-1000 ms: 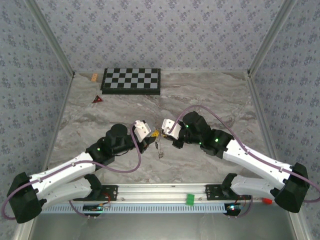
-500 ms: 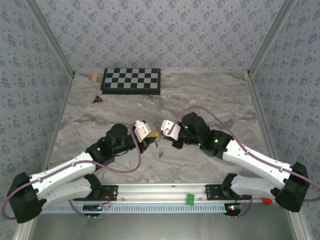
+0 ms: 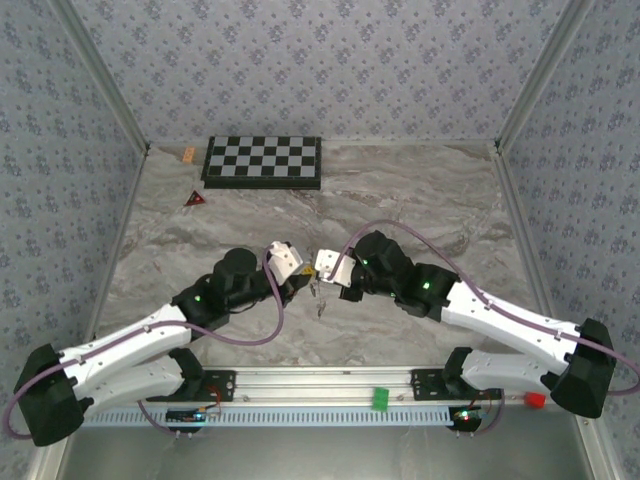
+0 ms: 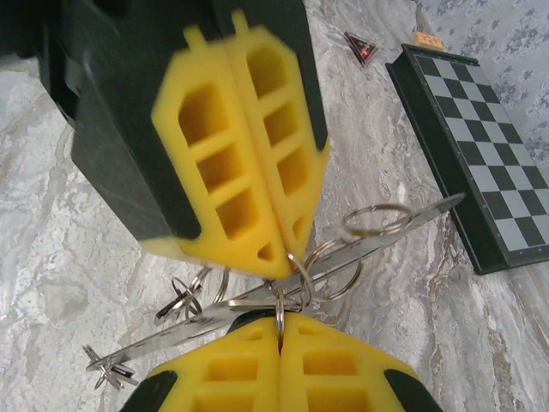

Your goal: Put the keys on the keyring

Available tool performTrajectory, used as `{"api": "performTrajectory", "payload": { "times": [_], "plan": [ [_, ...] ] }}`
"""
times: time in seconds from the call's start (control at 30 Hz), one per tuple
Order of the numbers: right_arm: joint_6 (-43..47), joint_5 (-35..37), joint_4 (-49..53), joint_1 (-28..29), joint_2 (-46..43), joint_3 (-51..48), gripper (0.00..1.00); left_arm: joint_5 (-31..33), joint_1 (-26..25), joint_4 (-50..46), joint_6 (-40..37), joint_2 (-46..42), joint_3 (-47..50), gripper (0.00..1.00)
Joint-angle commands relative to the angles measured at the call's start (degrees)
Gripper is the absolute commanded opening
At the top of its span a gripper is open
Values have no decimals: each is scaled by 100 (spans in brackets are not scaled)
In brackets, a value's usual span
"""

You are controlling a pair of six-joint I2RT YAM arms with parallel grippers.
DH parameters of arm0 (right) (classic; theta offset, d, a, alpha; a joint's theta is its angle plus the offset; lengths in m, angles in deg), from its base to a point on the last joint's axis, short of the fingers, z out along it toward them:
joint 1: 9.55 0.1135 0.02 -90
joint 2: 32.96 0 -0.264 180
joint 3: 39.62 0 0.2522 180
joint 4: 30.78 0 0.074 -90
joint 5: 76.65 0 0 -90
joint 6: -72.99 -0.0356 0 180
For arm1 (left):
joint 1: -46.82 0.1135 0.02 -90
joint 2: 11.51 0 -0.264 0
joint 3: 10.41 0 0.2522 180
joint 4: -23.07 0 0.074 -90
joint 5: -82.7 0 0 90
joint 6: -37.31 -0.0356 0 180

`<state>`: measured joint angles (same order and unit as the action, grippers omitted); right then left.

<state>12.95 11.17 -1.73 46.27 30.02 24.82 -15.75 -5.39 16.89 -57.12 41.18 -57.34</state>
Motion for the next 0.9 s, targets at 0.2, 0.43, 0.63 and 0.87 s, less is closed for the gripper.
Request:
{"api": "performTrajectory", "payload": {
  "times": [0.2, 0.43, 0.63, 0.87],
  "plan": [
    [107, 208, 87, 44, 14, -52, 0, 89, -35, 495, 124, -391, 57, 0],
    [73, 253, -46, 41, -100, -130, 0, 89, -40, 464, 127, -347, 36, 0],
    [-38, 93, -234, -52, -370, -245, 0, -49, -35, 455, 78, -301, 29, 0],
    [-69, 25, -457, -90, -497, -254, 0, -217, -38, 378, 73, -184, -43, 0]
  ]
}}
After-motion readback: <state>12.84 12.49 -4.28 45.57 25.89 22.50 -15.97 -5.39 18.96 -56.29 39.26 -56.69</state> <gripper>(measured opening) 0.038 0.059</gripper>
